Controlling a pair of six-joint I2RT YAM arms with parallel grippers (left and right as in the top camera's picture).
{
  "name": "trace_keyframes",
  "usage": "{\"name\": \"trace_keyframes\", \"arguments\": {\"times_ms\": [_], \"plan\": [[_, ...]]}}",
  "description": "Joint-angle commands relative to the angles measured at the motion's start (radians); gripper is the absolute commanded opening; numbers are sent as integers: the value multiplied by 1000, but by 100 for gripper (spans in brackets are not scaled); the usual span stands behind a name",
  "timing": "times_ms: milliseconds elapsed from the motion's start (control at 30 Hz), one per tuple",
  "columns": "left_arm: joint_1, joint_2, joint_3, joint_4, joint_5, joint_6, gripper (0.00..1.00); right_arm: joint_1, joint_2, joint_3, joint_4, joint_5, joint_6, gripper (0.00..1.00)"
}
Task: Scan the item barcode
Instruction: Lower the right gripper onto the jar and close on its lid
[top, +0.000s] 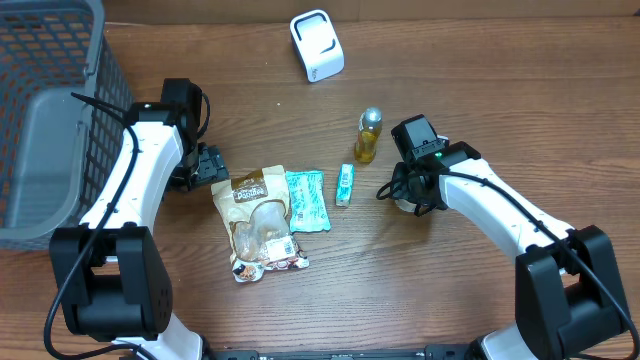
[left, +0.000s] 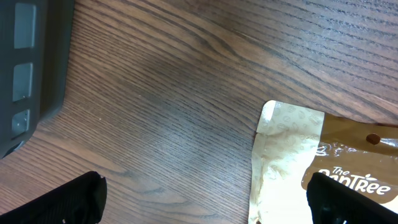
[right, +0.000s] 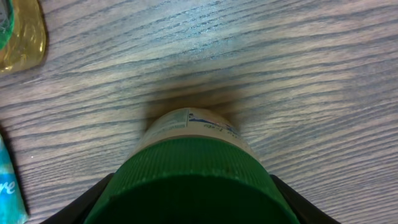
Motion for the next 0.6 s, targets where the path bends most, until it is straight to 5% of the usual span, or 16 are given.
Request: {"name": "trace_keyframes", "arguments": {"times_ms": [0, 100, 300, 567], "plan": [[5, 11, -5, 1, -20, -7, 100, -3, 5, 18, -30, -69, 35, 55], [5, 11, -5, 1, -21, -7, 99, -3, 5, 41, -74, -75, 85, 58], [5, 11, -5, 1, -21, -7, 100, -4, 5, 44, -56, -74, 35, 100], [5, 11, -5, 1, -20, -7, 99, -5, 6, 44, -30, -74, 2, 98]]}}
